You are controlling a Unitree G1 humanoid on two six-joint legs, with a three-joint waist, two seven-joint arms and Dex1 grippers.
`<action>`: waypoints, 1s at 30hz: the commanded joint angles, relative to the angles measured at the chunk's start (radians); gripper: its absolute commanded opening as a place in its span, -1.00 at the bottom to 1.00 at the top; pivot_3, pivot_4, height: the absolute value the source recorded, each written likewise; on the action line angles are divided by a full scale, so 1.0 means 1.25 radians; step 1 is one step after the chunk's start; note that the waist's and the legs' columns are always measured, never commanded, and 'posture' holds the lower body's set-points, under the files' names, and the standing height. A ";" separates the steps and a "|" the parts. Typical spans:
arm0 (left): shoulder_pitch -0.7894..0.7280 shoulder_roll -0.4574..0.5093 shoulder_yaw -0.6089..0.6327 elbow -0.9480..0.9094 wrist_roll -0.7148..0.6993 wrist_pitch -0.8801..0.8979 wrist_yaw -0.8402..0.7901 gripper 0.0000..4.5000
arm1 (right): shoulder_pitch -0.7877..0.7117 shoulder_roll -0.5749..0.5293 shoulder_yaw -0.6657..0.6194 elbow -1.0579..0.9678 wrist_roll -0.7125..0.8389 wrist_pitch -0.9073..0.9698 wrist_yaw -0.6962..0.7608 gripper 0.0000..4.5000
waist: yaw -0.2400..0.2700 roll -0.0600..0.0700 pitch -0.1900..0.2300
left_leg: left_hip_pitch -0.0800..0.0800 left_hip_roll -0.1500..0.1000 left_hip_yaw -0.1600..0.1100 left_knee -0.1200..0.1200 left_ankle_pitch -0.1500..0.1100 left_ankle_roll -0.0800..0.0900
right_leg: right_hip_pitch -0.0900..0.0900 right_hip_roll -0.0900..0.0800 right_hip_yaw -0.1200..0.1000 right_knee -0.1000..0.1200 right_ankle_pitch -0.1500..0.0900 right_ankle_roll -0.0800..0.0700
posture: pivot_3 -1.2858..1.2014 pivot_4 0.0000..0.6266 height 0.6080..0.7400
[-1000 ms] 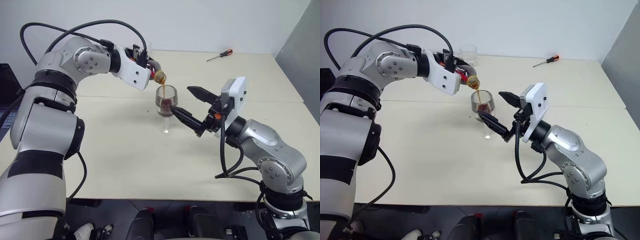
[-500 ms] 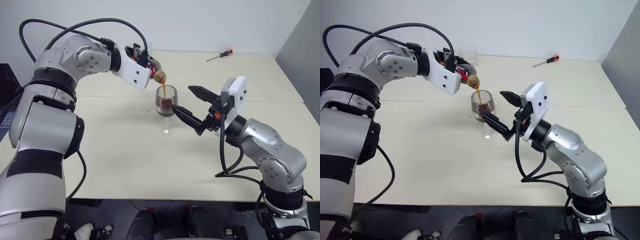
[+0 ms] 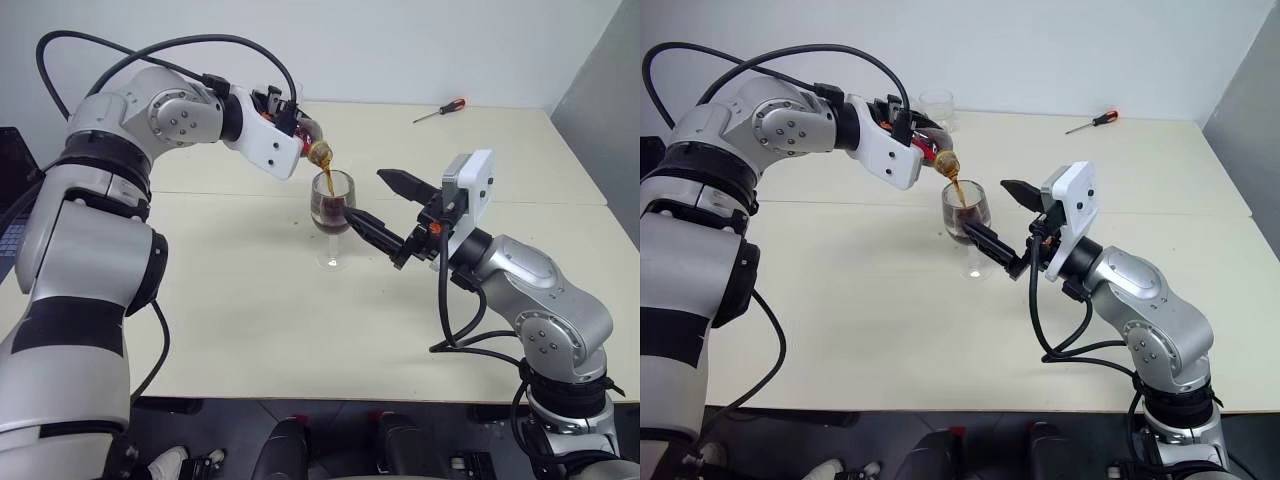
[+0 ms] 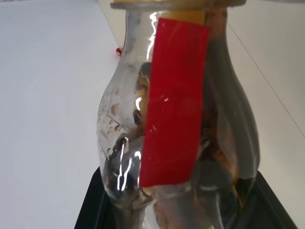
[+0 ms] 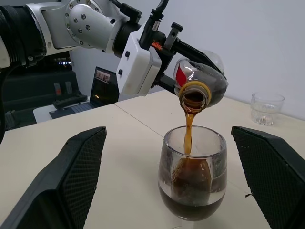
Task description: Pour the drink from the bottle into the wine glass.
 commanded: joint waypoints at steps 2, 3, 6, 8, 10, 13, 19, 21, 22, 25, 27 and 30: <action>-0.042 0.017 0.001 -0.001 0.000 -0.004 0.025 -0.32 | -0.012 -0.006 -0.009 -0.013 -0.003 -0.015 0.002 1.00 | 0.000 0.000 0.000 | 0.000 0.000 0.000 0.000 0.000 0.000 | 0.000 0.000 0.000 0.000 0.000 0.000 | 0.03 -0.52 1.00; -0.042 0.017 0.000 -0.001 0.002 -0.004 0.026 -0.32 | -0.012 -0.006 -0.009 -0.013 -0.003 -0.015 0.003 1.00 | 0.000 0.000 0.000 | 0.000 0.000 0.000 0.000 0.000 0.000 | 0.000 0.000 0.000 0.000 0.000 0.000 | 0.03 -0.52 1.00; -0.043 0.018 -0.003 -0.001 0.006 -0.004 0.031 -0.32 | -0.010 -0.006 -0.007 -0.010 -0.005 -0.018 0.005 1.00 | 0.000 0.000 0.000 | 0.000 0.000 0.000 0.000 0.000 0.000 | 0.000 0.000 0.000 0.000 0.000 0.000 | 0.03 -0.52 1.00; -0.043 0.018 -0.004 -0.001 0.006 -0.004 0.033 -0.32 | -0.009 -0.006 -0.005 -0.008 -0.007 -0.019 0.007 1.00 | 0.000 0.000 0.000 | 0.000 0.000 0.000 0.000 0.000 0.000 | 0.000 0.000 0.000 0.000 0.000 0.000 | 0.03 -0.52 1.00; -0.044 0.018 -0.004 0.000 0.006 -0.005 0.035 -0.32 | -0.010 -0.006 -0.003 -0.008 -0.007 -0.020 0.007 1.00 | 0.000 0.000 0.000 | 0.000 0.000 0.000 0.000 0.000 0.000 | 0.000 0.000 0.000 0.000 0.000 0.000 | 0.03 -0.52 1.00; -0.044 0.018 -0.005 0.000 0.007 -0.005 0.037 -0.32 | -0.010 -0.007 -0.002 -0.008 -0.007 -0.022 0.007 1.00 | 0.000 0.000 0.000 | 0.000 0.000 0.000 0.000 0.000 0.000 | 0.000 0.000 0.000 0.000 0.000 0.000 | 0.03 -0.52 1.00; -0.042 0.013 0.002 0.001 -0.001 -0.004 0.037 -0.32 | -0.009 -0.008 -0.001 -0.009 -0.010 -0.022 0.007 1.00 | 0.000 0.000 0.000 | 0.000 0.000 0.000 0.000 0.000 0.000 | 0.000 0.000 0.000 0.000 0.000 0.000 | 0.03 -0.52 1.00; -0.038 0.009 0.013 0.003 -0.015 0.000 0.029 -0.32 | -0.009 -0.008 -0.001 -0.010 -0.012 -0.022 0.007 1.00 | 0.000 0.000 0.000 | 0.000 0.000 0.000 0.000 0.000 0.000 | 0.000 0.000 0.000 0.000 0.000 0.000 | 0.03 -0.52 1.00; -0.034 0.005 0.023 0.006 -0.029 0.004 0.018 -0.32 | -0.008 -0.008 -0.001 -0.011 -0.013 -0.022 0.007 1.00 | 0.000 0.000 0.000 | 0.000 0.000 0.000 0.000 0.000 0.000 | 0.000 0.000 0.000 0.000 0.000 0.000 | 0.03 -0.52 1.00; -0.015 -0.007 0.054 0.010 -0.079 0.010 -0.027 -0.32 | -0.004 -0.008 -0.002 -0.016 -0.016 -0.021 0.006 1.00 | 0.000 0.000 0.000 | 0.000 0.000 0.000 0.000 0.000 0.000 | 0.000 0.000 0.000 0.000 0.000 0.000 | 0.03 -0.52 1.00; 0.004 -0.019 0.084 0.012 -0.128 0.014 -0.076 -0.32 | 0.000 -0.011 -0.002 -0.019 -0.019 -0.022 0.008 1.00 | 0.000 0.000 0.000 | 0.000 0.000 0.000 0.000 0.000 0.000 | 0.000 0.000 0.000 0.000 0.000 0.000 | 0.03 -0.52 1.00; 0.040 -0.045 0.154 0.009 -0.231 0.050 -0.187 -0.32 | 0.006 -0.013 -0.002 -0.024 -0.021 -0.023 0.007 1.00 | 0.000 0.000 0.000 | 0.000 0.000 0.000 0.000 0.000 0.000 | 0.000 0.000 0.000 0.000 0.000 0.000 | 0.03 -0.52 1.00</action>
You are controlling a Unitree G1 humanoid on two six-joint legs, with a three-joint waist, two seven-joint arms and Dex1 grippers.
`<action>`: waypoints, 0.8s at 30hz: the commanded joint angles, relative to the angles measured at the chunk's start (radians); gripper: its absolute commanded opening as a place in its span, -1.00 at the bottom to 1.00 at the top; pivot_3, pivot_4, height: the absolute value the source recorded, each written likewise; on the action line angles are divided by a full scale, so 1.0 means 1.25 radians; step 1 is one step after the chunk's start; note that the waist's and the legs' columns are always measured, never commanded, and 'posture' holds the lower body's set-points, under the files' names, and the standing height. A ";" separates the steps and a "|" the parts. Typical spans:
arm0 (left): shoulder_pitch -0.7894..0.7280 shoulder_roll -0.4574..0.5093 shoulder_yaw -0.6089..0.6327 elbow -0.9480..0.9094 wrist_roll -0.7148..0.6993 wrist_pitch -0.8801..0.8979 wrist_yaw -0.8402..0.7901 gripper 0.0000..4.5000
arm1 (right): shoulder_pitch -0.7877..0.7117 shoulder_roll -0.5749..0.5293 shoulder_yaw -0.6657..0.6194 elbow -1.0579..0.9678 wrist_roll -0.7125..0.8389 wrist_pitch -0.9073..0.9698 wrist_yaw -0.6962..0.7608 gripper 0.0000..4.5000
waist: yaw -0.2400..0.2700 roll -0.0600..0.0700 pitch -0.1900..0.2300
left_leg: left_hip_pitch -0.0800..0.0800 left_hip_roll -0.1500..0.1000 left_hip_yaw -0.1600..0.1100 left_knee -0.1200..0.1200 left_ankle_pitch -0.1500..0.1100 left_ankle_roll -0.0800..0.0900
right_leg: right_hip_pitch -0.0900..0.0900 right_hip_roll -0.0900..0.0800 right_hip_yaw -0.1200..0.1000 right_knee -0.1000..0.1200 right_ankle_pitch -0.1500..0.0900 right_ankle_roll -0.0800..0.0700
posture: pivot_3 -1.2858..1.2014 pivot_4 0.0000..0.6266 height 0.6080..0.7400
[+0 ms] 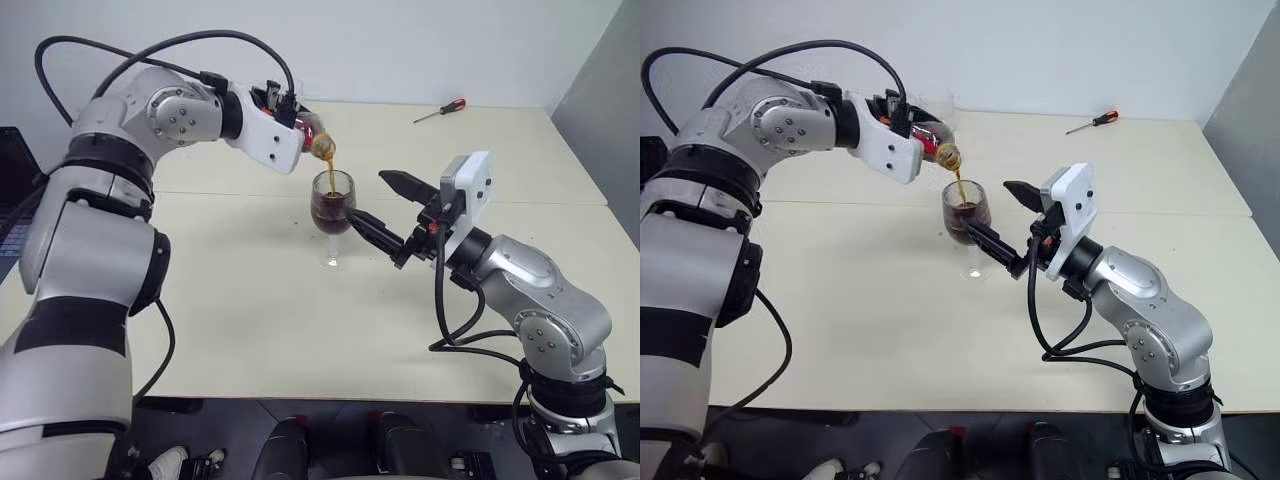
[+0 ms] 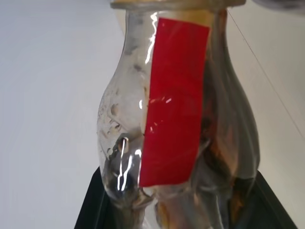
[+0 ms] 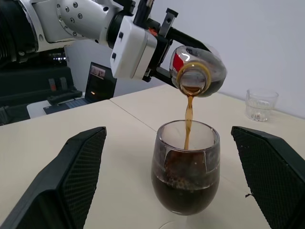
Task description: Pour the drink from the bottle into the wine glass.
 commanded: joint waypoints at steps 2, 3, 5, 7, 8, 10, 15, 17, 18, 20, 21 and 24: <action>0.032 -0.019 0.094 -0.017 -0.138 0.047 -0.125 -0.32 | 0.003 -0.003 -0.008 -0.036 0.002 -0.016 0.001 1.00 | -0.002 0.000 0.000 | 0.000 0.000 0.000 0.000 0.000 0.000 | 0.000 0.000 0.000 0.000 0.000 0.000 | 0.03 -0.52 1.00; 0.041 -0.023 0.109 -0.022 -0.157 0.060 -0.145 -0.32 | 0.004 -0.003 -0.008 -0.037 0.002 -0.016 0.000 1.00 | -0.003 0.000 0.000 | 0.000 0.000 0.000 0.000 0.000 0.000 | 0.000 0.000 0.000 0.000 0.000 0.000 | 0.03 -0.52 1.00; 0.057 -0.030 0.132 -0.031 -0.188 0.084 -0.173 -0.32 | 0.005 -0.004 -0.009 -0.038 0.002 -0.016 0.000 1.00 | -0.006 0.000 0.000 | 0.000 0.000 0.000 0.000 0.000 0.000 | 0.000 0.000 0.000 0.000 0.000 0.000 | 0.03 -0.52 1.00; 0.079 -0.046 0.169 -0.042 -0.238 0.129 -0.201 -0.32 | 0.004 -0.002 -0.007 -0.036 -0.001 -0.018 -0.003 1.00 | -0.007 0.000 0.000 | 0.000 0.000 0.000 0.000 0.000 0.000 | 0.000 0.000 0.000 0.000 0.000 0.000 | 0.03 -0.52 1.00; 0.087 -0.052 0.183 -0.049 -0.257 0.147 -0.212 -0.32 | 0.004 -0.001 -0.007 -0.036 -0.001 -0.018 -0.004 1.00 | -0.006 0.000 0.000 | 0.000 0.000 -0.001 0.000 0.000 0.000 | 0.000 0.000 0.000 0.000 0.000 0.000 | 0.03 -0.52 1.00; 0.101 -0.064 0.210 -0.065 -0.292 0.182 -0.232 -0.32 | 0.003 -0.001 -0.007 -0.036 -0.001 -0.017 -0.005 1.00 | -0.006 0.000 0.000 | 0.000 0.000 -0.001 0.000 0.000 0.000 | 0.000 0.000 0.000 0.000 0.000 0.000 | 0.03 -0.52 1.00; 0.144 -0.100 0.289 -0.126 -0.391 0.324 -0.246 -0.32 | 0.004 -0.007 -0.009 -0.041 0.003 -0.014 0.001 1.00 | -0.006 0.000 0.000 | 0.000 0.000 -0.001 0.001 0.000 0.000 | 0.000 0.000 -0.001 0.000 0.000 0.000 | 0.03 -0.52 1.00; 0.169 -0.114 0.319 -0.175 -0.433 0.393 -0.228 -0.32 | 0.008 -0.016 -0.007 -0.045 0.004 -0.014 0.013 1.00 | -0.007 0.000 0.000 | 0.000 0.000 -0.001 0.000 0.000 0.000 | 0.000 0.000 0.000 0.000 0.000 0.000 | 0.03 -0.52 1.00; 0.182 -0.120 0.333 -0.204 -0.450 0.428 -0.217 -0.32 | 0.010 -0.020 -0.007 -0.046 0.006 -0.014 0.017 1.00 | -0.007 0.000 0.000 | 0.000 0.000 -0.002 0.000 0.000 0.000 | 0.000 0.000 0.000 0.000 0.000 0.000 | 0.03 -0.52 1.00; 0.208 -0.125 0.353 -0.265 -0.475 0.492 -0.192 -0.32 | 0.017 -0.025 -0.007 -0.052 0.013 -0.015 0.027 1.00 | -0.007 0.000 0.000 | 0.000 0.000 -0.003 0.000 0.000 0.000 | 0.000 0.000 0.000 0.000 0.000 0.000 | 0.03 -0.52 1.00; 0.228 -0.125 0.365 -0.302 -0.487 0.531 -0.170 -0.32 | 0.022 -0.030 -0.006 -0.057 0.017 -0.016 0.036 1.00 | -0.007 0.000 0.000 | 0.000 0.001 -0.003 0.000 0.000 0.000 | 0.000 0.000 0.000 0.000 0.000 0.000 | 0.03 -0.52 1.00; 0.283 -0.121 0.385 -0.400 -0.502 0.619 -0.115 -0.32 | 0.035 -0.044 -0.002 -0.067 0.016 -0.022 0.057 1.00 | -0.009 0.000 0.000 | 0.000 0.001 -0.003 0.000 0.000 0.000 | 0.000 0.000 0.001 0.001 0.000 0.000 | 0.03 -0.52 1.00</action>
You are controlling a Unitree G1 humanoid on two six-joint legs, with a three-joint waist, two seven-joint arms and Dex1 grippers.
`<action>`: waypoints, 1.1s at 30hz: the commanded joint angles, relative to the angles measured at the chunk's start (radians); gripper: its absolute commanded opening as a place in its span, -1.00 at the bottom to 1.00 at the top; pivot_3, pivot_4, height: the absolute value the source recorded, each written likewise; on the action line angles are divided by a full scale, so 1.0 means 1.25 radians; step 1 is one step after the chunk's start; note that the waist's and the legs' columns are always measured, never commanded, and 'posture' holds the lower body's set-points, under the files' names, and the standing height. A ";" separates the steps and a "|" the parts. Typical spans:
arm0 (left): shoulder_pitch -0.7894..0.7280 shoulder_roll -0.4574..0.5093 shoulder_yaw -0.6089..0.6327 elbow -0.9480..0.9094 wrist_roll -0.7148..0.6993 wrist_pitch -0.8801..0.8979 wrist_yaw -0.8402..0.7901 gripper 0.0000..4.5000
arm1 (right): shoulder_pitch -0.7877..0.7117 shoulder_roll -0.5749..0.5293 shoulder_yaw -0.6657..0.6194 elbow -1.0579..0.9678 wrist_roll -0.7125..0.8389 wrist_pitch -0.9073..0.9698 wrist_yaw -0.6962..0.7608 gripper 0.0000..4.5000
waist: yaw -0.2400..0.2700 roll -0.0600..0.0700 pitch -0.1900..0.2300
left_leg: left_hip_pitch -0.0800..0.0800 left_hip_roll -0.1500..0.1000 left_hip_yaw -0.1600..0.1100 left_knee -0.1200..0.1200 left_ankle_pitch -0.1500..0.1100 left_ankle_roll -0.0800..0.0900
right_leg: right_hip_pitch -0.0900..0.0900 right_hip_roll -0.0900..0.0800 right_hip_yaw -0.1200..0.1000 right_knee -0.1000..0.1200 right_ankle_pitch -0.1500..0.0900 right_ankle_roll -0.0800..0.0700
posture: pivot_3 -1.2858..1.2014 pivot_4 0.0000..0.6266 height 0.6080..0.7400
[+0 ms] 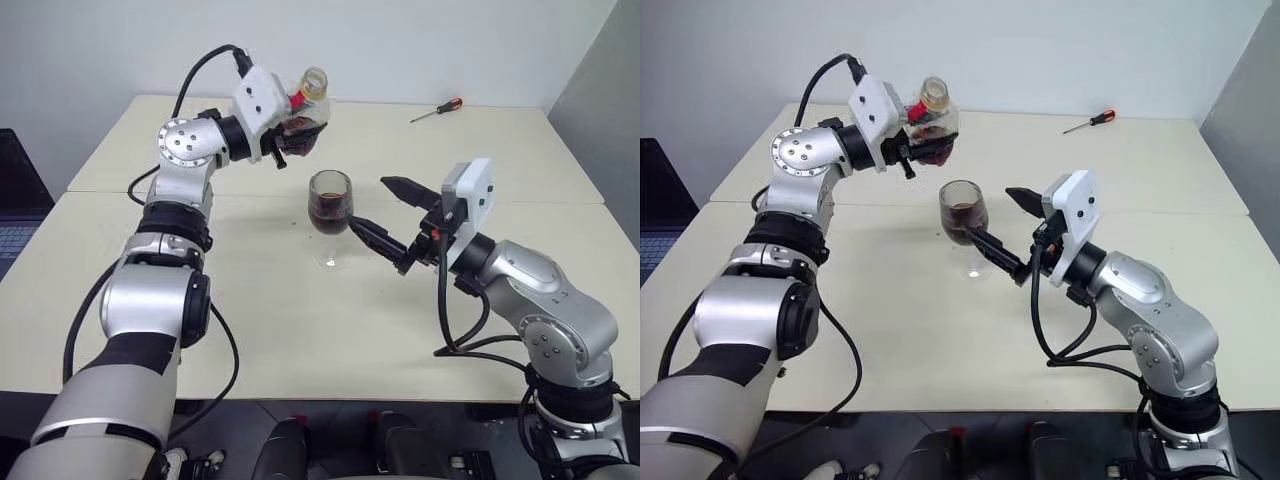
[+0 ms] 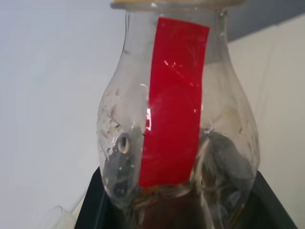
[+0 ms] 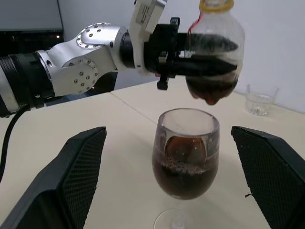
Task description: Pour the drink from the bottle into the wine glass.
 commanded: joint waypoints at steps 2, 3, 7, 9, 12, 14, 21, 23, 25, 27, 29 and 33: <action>0.103 0.023 0.078 -0.183 -0.047 0.140 0.149 -0.32 | 0.028 -0.019 -0.001 -0.059 0.009 -0.025 0.028 1.00 | 0.000 0.000 0.000 | 0.000 0.000 -0.001 0.000 0.000 0.000 | 0.000 0.000 0.000 0.000 0.000 0.000 | 0.03 -0.52 1.00; 0.144 0.029 0.101 -0.221 -0.054 0.169 0.192 -0.32 | 0.039 -0.022 -0.004 -0.066 0.010 -0.025 0.029 1.00 | -0.001 0.000 -0.001 | 0.001 0.000 -0.001 0.000 0.000 0.000 | 0.000 -0.001 0.001 0.000 0.000 0.000 | 0.03 -0.52 1.00; 0.276 0.045 0.163 -0.323 -0.068 0.221 0.305 -0.32 | 0.066 -0.021 -0.014 -0.080 0.014 -0.030 0.026 1.00 | -0.008 0.000 -0.001 | 0.002 0.001 -0.001 -0.001 0.000 0.000 | 0.000 -0.003 0.001 0.000 0.000 0.000 | 0.03 -0.52 1.00; 0.333 0.049 0.196 -0.333 -0.081 0.224 0.344 -0.32 | 0.077 -0.013 -0.018 -0.084 0.017 -0.030 0.017 1.00 | -0.005 0.000 -0.001 | 0.002 0.001 -0.001 -0.001 0.000 0.000 | 0.000 -0.003 0.000 0.000 0.000 0.000 | 0.03 -0.52 1.00; 0.402 0.061 0.252 -0.300 -0.105 0.203 0.394 -0.32 | 0.109 -0.006 -0.018 -0.108 0.028 -0.030 0.010 1.00 | -0.001 0.000 -0.001 | 0.002 0.000 -0.001 0.000 0.000 0.000 | 0.000 -0.004 0.001 0.000 0.000 0.000 | 0.03 -0.52 1.00; 0.420 0.067 0.276 -0.273 -0.117 0.187 0.414 -0.32 | 0.129 -0.007 -0.022 -0.122 0.042 -0.028 0.011 1.00 | 0.007 0.000 -0.001 | 0.002 0.000 -0.001 0.000 0.000 0.000 | 0.001 -0.004 0.001 0.000 0.000 0.000 | 0.03 -0.52 1.00; 0.389 0.060 0.314 -0.154 -0.160 0.154 0.436 -0.32 | 0.156 -0.023 -0.043 -0.138 0.085 -0.022 0.011 1.00 | 0.022 -0.002 -0.002 | 0.002 -0.002 -0.001 0.001 0.000 0.000 | 0.002 -0.004 0.000 0.000 0.000 0.000 | 0.03 -0.52 1.00; 0.373 0.054 0.311 -0.122 -0.165 0.147 0.437 -0.32 | 0.156 -0.027 -0.042 -0.138 0.085 -0.023 0.008 1.00 | 0.022 -0.002 -0.002 | 0.002 -0.001 -0.001 0.001 0.000 0.000 | 0.002 -0.004 -0.001 0.000 0.000 0.000 | 0.03 -0.52 1.00; 0.361 0.044 0.297 -0.103 -0.162 0.138 0.434 -0.32 | 0.157 -0.029 -0.042 -0.136 0.086 -0.025 0.008 1.00 | 0.021 -0.002 -0.002 | 0.002 -0.001 -0.001 0.001 0.000 0.000 | 0.002 -0.004 -0.001 0.000 0.000 0.000 | 0.03 -0.52 1.00; 0.351 0.031 0.286 -0.094 -0.158 0.134 0.434 -0.32 | 0.158 -0.030 -0.041 -0.137 0.087 -0.028 0.008 1.00 | 0.020 -0.002 -0.002 | 0.002 -0.001 0.000 0.001 0.000 0.000 | 0.002 -0.004 0.000 0.000 0.000 0.000 | 0.03 -0.52 1.00; 0.343 0.024 0.276 -0.086 -0.151 0.131 0.438 -0.32 | 0.159 -0.032 -0.039 -0.138 0.086 -0.031 0.011 1.00 | 0.019 -0.002 -0.002 | 0.002 -0.001 0.000 0.001 0.000 0.000 | 0.002 -0.004 0.000 0.000 0.000 0.000 | 0.03 -0.52 1.00; 0.329 0.024 0.267 -0.063 -0.151 0.130 0.446 -0.32 | 0.163 -0.034 -0.039 -0.136 0.082 -0.037 0.013 1.00 | 0.012 -0.002 -0.002 | 0.002 -0.001 0.000 0.000 0.000 0.000 | 0.002 -0.004 0.000 0.000 0.000 0.000 | 0.03 -0.52 1.00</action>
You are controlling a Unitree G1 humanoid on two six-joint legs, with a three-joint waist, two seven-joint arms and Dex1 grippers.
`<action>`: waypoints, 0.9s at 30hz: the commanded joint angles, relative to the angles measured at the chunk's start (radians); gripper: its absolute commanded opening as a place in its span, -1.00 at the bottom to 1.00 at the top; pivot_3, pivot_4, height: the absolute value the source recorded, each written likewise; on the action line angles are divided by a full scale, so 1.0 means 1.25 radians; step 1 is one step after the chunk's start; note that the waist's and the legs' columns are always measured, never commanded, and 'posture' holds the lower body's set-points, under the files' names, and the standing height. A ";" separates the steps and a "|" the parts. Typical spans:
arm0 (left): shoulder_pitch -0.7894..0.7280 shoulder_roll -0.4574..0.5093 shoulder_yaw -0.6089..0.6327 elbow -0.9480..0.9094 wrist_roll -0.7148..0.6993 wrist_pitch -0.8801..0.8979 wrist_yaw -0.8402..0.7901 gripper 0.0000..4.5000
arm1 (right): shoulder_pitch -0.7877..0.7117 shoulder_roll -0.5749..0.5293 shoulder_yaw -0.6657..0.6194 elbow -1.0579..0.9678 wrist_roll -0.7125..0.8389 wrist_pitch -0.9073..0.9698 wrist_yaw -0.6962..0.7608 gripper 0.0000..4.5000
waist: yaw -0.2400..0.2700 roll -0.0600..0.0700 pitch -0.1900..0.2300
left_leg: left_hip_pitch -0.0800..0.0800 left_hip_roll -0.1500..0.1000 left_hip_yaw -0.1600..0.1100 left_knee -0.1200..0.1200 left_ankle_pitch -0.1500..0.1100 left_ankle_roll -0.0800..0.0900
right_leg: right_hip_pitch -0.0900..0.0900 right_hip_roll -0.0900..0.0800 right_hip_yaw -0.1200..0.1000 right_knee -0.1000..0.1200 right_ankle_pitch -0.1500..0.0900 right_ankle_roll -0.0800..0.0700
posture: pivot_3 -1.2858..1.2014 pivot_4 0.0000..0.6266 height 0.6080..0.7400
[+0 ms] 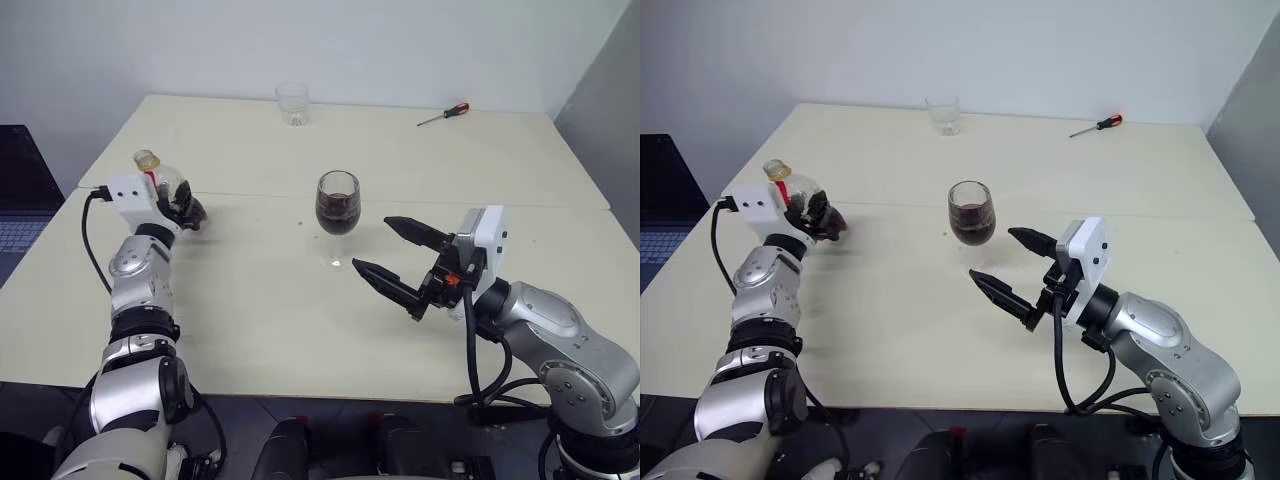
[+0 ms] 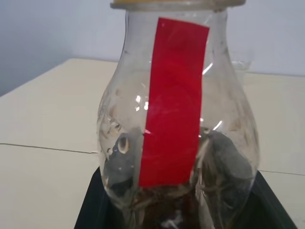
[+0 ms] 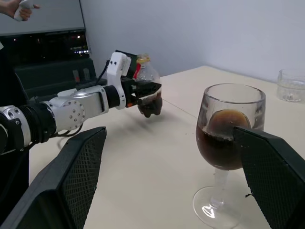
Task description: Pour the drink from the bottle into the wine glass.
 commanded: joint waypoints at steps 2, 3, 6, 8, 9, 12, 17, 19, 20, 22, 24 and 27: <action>-0.036 0.012 -0.008 0.010 0.002 -0.022 0.007 -0.32 | 0.003 -0.005 -0.013 -0.024 0.008 -0.024 0.002 1.00 | -0.002 0.000 0.000 | 0.000 0.000 0.000 0.000 0.000 0.000 | 0.000 0.000 0.000 0.000 0.000 0.000 | 0.03 -0.52 1.00; -0.038 0.012 -0.009 0.014 0.002 -0.018 0.007 -0.32 | 0.003 -0.006 -0.012 -0.024 0.007 -0.026 0.002 1.00 | -0.002 0.000 0.000 | 0.000 0.000 0.000 0.000 0.000 0.000 | 0.000 0.000 0.000 0.000 0.000 0.000 | 0.03 -0.52 1.00; -0.043 0.015 -0.011 0.028 -0.001 -0.007 0.011 -0.32 | 0.003 -0.004 -0.011 -0.024 0.007 -0.031 0.003 1.00 | -0.002 0.000 0.000 | 0.000 0.000 0.000 0.000 0.000 0.000 | 0.000 0.000 0.000 0.000 0.000 0.000 | 0.03 -0.52 1.00; -0.049 0.017 -0.015 0.040 0.000 -0.001 0.012 -0.32 | 0.004 -0.005 -0.010 -0.025 0.008 -0.033 0.005 1.00 | -0.001 0.000 0.000 | 0.000 0.000 0.000 0.000 0.000 0.000 | 0.000 0.000 0.000 0.000 0.000 0.000 | 0.03 -0.52 1.00; -0.052 0.018 -0.019 0.045 0.002 0.000 0.010 -0.32 | 0.005 -0.008 -0.009 -0.026 0.009 -0.034 0.008 1.00 | -0.001 0.000 0.000 | 0.000 0.000 0.000 0.000 0.000 0.000 | 0.000 0.000 0.000 0.000 0.000 0.000 | 0.03 -0.52 1.00; -0.062 0.020 -0.023 0.060 0.004 -0.002 0.008 -0.32 | 0.008 -0.015 -0.012 -0.026 0.010 -0.039 0.016 1.00 | -0.001 0.000 0.000 | 0.000 0.000 0.000 0.000 0.000 0.000 | 0.000 0.000 0.000 0.000 0.000 0.000 | 0.03 -0.52 1.00; -0.080 0.025 -0.032 0.085 0.010 -0.008 0.006 -0.32 | 0.013 -0.020 -0.017 -0.029 0.014 -0.043 0.017 1.00 | -0.001 0.000 0.000 | 0.000 0.000 0.000 0.000 0.000 0.000 | 0.000 0.000 0.000 0.000 0.000 0.000 | 0.03 -0.52 1.00; -0.085 0.026 -0.039 0.090 0.013 -0.010 0.004 -0.32 | 0.017 -0.020 -0.017 -0.032 0.015 -0.043 0.017 1.00 | -0.001 0.000 0.000 | 0.000 0.000 0.000 0.000 0.000 0.000 | 0.000 0.000 0.000 0.000 0.000 0.000 | 0.03 -0.52 1.00; -0.087 0.026 -0.041 0.091 0.014 -0.011 0.002 -0.32 | 0.019 -0.019 -0.017 -0.033 0.015 -0.044 0.017 1.00 | -0.001 0.000 0.000 | 0.000 0.000 0.000 0.000 0.000 0.000 | 0.000 0.000 0.000 0.000 0.000 0.000 | 0.03 -0.52 1.00; -0.088 0.027 -0.045 0.092 0.015 -0.013 -0.003 -0.32 | 0.023 -0.019 -0.017 -0.036 0.015 -0.045 0.016 1.00 | -0.001 0.000 0.000 | 0.000 0.000 0.000 0.000 0.000 0.000 | 0.000 0.000 0.000 0.000 0.000 0.000 | 0.03 -0.52 1.00; -0.093 0.032 -0.047 0.099 0.015 -0.014 -0.003 -0.32 | 0.021 -0.017 -0.015 -0.031 0.012 -0.048 0.017 1.00 | -0.001 0.000 0.000 | 0.000 0.000 0.000 0.000 0.000 0.000 | 0.000 0.000 0.000 0.000 0.000 0.000 | 0.03 -0.52 1.00; -0.096 0.036 -0.046 0.106 0.015 -0.015 -0.003 -0.32 | 0.019 -0.016 -0.013 -0.024 0.008 -0.055 0.017 1.00 | -0.001 0.000 0.000 | 0.000 0.000 0.000 0.000 0.000 0.000 | 0.000 0.000 0.000 0.000 0.000 0.000 | 0.03 -0.52 1.00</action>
